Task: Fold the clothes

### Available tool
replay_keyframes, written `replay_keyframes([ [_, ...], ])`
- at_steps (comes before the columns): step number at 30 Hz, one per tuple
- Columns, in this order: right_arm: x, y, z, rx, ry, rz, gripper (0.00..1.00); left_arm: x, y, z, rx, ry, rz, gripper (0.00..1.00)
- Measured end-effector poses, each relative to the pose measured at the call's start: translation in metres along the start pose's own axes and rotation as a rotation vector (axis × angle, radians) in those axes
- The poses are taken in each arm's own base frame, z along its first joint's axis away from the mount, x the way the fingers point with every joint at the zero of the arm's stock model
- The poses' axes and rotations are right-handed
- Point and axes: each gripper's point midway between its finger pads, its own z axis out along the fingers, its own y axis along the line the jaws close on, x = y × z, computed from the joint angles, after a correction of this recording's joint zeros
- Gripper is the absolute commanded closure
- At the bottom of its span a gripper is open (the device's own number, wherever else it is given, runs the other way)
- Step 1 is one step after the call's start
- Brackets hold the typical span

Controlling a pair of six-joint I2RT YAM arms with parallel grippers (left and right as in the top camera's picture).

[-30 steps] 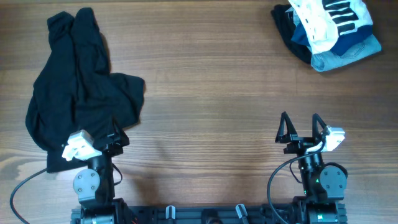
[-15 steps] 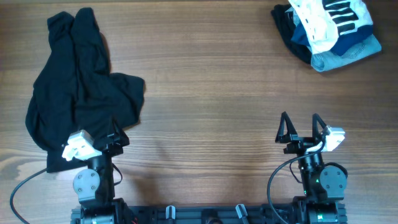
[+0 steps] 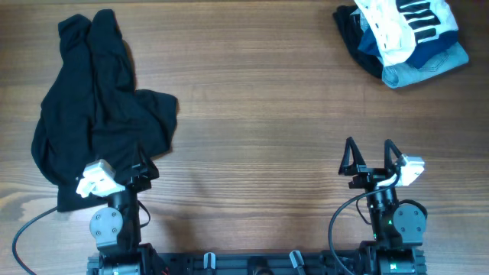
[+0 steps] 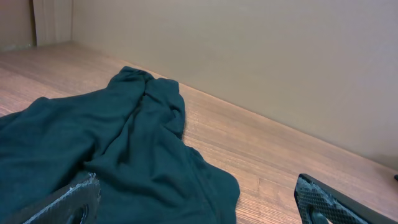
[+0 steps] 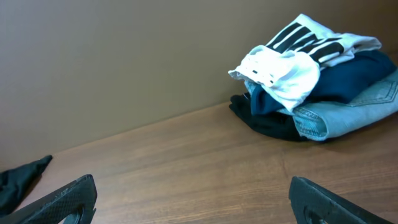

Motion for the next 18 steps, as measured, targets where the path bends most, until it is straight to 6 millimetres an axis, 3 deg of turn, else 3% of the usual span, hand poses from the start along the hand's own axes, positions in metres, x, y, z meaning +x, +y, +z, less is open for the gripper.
replay_keyframes([
  [7,-0.017,0.015,-0.001,-0.072,-0.064,-0.039,0.00,0.002,-0.016,-0.001,0.092,0.016,-0.004,0.00],
  [12,-0.018,0.023,0.005,-0.093,0.011,-0.059,0.00,0.011,-0.032,-0.005,0.172,0.104,-0.012,0.00],
  [16,-0.036,0.036,0.023,-0.110,0.099,-0.074,0.00,-0.009,-0.043,-0.009,0.169,0.192,-0.021,0.00],
  [18,-0.049,0.048,0.044,-0.145,0.167,-0.083,0.00,-0.026,-0.051,-0.007,0.150,0.264,-0.024,0.00],
])
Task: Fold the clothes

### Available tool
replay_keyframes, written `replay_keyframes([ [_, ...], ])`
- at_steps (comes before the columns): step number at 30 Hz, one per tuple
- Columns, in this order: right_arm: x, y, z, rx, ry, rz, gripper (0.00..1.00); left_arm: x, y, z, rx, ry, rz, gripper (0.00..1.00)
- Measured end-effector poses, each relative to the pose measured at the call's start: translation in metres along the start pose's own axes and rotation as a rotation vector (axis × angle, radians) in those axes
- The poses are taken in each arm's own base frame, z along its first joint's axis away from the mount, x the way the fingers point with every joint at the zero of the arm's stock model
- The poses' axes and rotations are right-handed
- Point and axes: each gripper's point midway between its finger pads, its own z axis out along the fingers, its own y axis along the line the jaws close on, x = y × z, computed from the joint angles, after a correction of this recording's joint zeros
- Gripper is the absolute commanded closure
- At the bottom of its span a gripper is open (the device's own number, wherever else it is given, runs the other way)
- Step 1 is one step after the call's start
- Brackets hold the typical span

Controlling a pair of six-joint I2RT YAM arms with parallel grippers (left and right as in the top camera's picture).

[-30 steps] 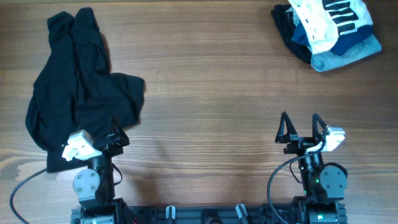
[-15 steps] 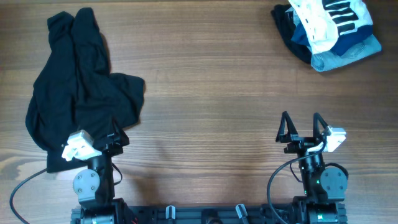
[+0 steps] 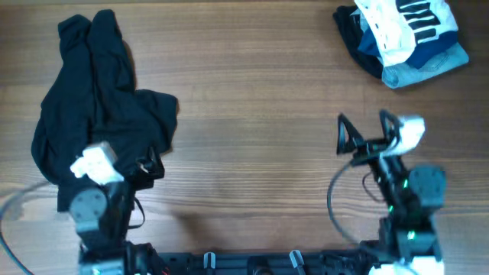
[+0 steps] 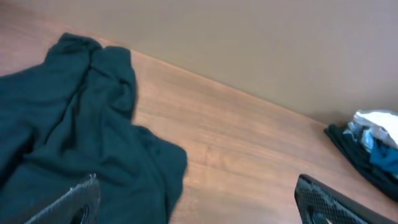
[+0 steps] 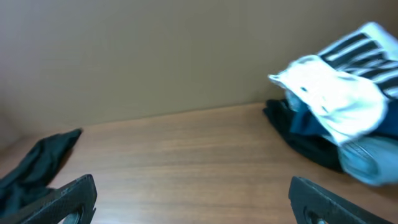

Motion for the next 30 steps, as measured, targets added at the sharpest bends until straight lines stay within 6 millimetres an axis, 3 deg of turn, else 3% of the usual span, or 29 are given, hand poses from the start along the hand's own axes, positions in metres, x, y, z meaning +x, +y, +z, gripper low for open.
replay_keyframes([
  [4,-0.009,0.009,0.041,-0.067,0.156,0.033,0.00,-0.001,0.000,0.012,-0.072,0.228,-0.037,0.00],
  [10,0.044,0.004,0.095,-0.132,0.448,0.139,0.01,0.023,0.003,0.042,-0.119,0.535,-0.109,0.00],
  [12,0.070,-0.001,0.106,-0.137,0.517,0.179,0.00,0.044,0.006,0.052,-0.115,0.634,-0.141,0.00],
  [14,0.088,-0.005,0.112,-0.135,0.560,0.206,0.00,0.062,0.009,0.057,-0.119,0.709,-0.166,0.02],
  [16,0.101,-0.008,0.114,-0.131,0.594,0.225,0.00,0.078,0.013,0.061,-0.133,0.776,-0.186,0.16],
  [19,0.112,-0.010,0.116,-0.129,0.621,0.230,0.00,0.102,0.026,0.060,-0.188,0.881,-0.191,0.25],
  [23,0.118,-0.017,0.118,-0.099,0.632,0.223,0.00,0.135,0.064,0.041,-0.397,1.039,-0.142,0.30],
  [28,0.119,-0.020,0.118,-0.084,0.634,0.220,0.00,0.159,0.094,0.042,-0.541,1.114,-0.103,0.40],
  [30,0.119,-0.020,0.118,-0.081,0.633,0.219,0.00,0.169,0.105,0.040,-0.590,1.154,-0.088,0.40],
])
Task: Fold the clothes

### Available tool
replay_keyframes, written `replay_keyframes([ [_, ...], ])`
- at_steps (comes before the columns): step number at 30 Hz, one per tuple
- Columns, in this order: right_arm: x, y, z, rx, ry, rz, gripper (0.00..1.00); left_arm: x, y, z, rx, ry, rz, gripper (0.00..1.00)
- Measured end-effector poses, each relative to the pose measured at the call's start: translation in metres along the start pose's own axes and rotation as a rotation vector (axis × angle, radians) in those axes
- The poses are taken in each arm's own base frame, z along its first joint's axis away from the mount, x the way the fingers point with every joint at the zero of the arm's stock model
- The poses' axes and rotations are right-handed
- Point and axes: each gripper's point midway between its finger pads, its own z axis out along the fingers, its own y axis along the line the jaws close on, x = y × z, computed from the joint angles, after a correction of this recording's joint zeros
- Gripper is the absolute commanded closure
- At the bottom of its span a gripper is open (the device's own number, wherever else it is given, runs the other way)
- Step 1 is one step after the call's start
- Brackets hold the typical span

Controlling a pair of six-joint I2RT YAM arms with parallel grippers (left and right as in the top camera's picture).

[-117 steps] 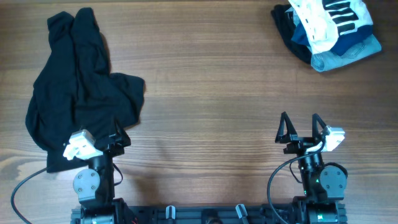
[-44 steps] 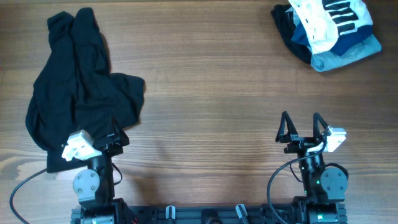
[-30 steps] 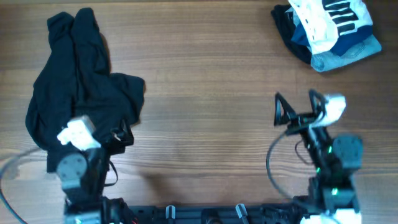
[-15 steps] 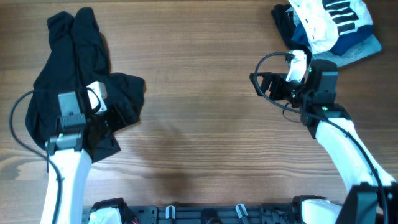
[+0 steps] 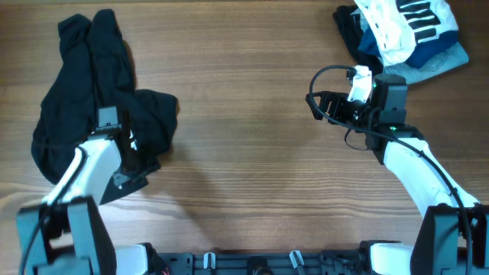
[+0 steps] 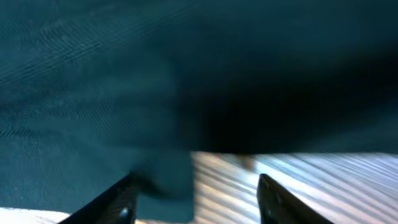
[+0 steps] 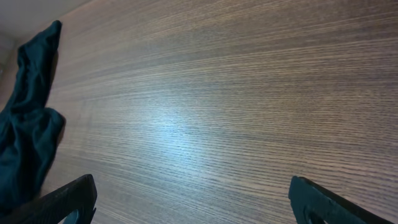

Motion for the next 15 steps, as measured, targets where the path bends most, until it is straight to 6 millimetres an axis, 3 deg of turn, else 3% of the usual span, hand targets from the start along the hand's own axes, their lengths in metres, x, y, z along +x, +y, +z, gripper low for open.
replay_keyframes([
  [5,0.000,-0.001,0.000,0.007,0.001,0.001,0.00,-0.006,0.006,0.006,-0.054,0.007,-0.038,0.40],
  [9,0.000,-0.002,0.000,0.011,0.001,0.001,0.00,-0.034,0.008,0.005,-0.082,-0.091,-0.068,0.86],
  [10,0.000,-0.002,0.000,0.011,0.001,0.001,0.00,-0.039,0.008,0.005,-0.083,-0.113,-0.076,0.93],
  [15,0.000,-0.002,0.000,0.011,0.001,0.001,0.00,-0.052,0.005,0.006,-0.073,-0.164,-0.090,0.96],
])
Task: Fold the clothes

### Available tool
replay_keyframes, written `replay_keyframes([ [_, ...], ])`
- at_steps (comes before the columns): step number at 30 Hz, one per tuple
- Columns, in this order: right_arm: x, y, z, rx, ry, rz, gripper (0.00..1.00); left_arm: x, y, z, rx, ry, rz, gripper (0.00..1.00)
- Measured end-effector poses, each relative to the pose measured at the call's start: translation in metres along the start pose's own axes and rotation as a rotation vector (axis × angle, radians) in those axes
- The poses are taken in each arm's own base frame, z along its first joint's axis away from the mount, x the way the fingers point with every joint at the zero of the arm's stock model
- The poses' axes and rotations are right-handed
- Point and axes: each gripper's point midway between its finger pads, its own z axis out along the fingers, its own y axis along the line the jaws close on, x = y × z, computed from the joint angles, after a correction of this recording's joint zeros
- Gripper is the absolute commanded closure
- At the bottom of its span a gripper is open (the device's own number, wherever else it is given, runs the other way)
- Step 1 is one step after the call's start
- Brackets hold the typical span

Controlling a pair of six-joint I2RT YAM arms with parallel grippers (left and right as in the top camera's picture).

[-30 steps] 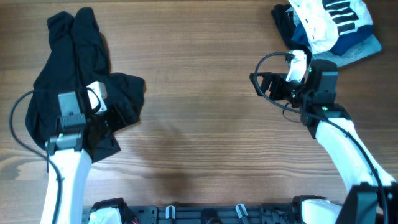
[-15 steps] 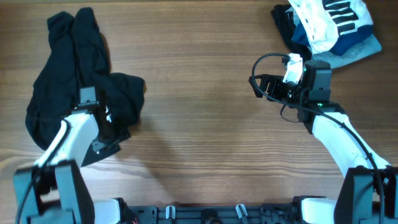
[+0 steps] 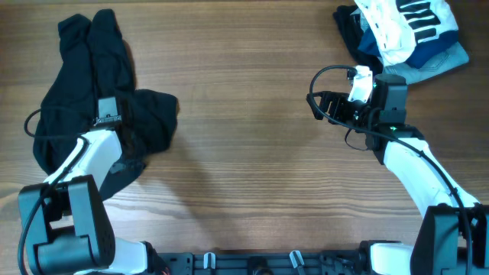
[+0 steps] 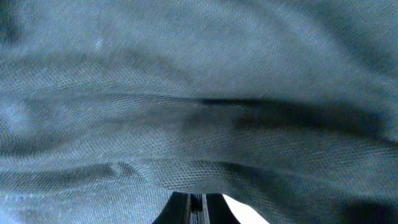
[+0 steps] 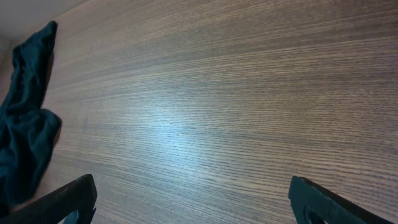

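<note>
A dark teal garment (image 3: 88,92) lies crumpled at the table's left, and its far end shows in the right wrist view (image 5: 25,124). My left gripper (image 3: 122,143) is down on the garment's lower right part. In the left wrist view, fabric (image 4: 199,93) fills the frame. The two fingers (image 4: 181,210) stand pressed together under a fold, so the gripper (image 4: 195,210) is shut on the garment. My right gripper (image 3: 315,105) hovers open over bare wood, its fingers (image 5: 62,202) wide apart with nothing between them.
A pile of clothes (image 3: 401,34), white-striped, navy and denim, sits at the back right corner, just behind my right wrist. A black cable (image 3: 328,76) loops off the right arm. Both arm bases (image 3: 252,263) stand at the front edge.
My left gripper was open at the garment's edge with wood showing between its fingers. Now it is shut on the fabric, and the garment's lower edge has drawn in. The right arm has not moved.
Both grippers stood open at the front edge beside their bases. Then both arms were lifted. Later the left gripper was open at the dark garment's lower right edge and the right one out near the clothes pile. Now the left is shut on the garment.
</note>
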Motion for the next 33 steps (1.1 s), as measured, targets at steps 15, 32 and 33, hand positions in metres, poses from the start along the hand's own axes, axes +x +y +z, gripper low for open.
replay_keyframes([
  [15,-0.018,-0.026,-0.021,-0.033,-0.059,0.073,0.04,0.019,-0.296,-0.191,0.803,-0.318,0.585,0.96],
  [32,-0.042,-0.040,-0.070,-0.159,-0.162,0.128,0.00,0.068,-0.413,-0.252,1.229,-0.518,0.684,0.00],
  [33,-0.038,-0.036,-0.067,-0.168,-0.142,0.118,0.00,0.066,-0.411,-0.249,1.213,-0.497,0.681,0.00],
])
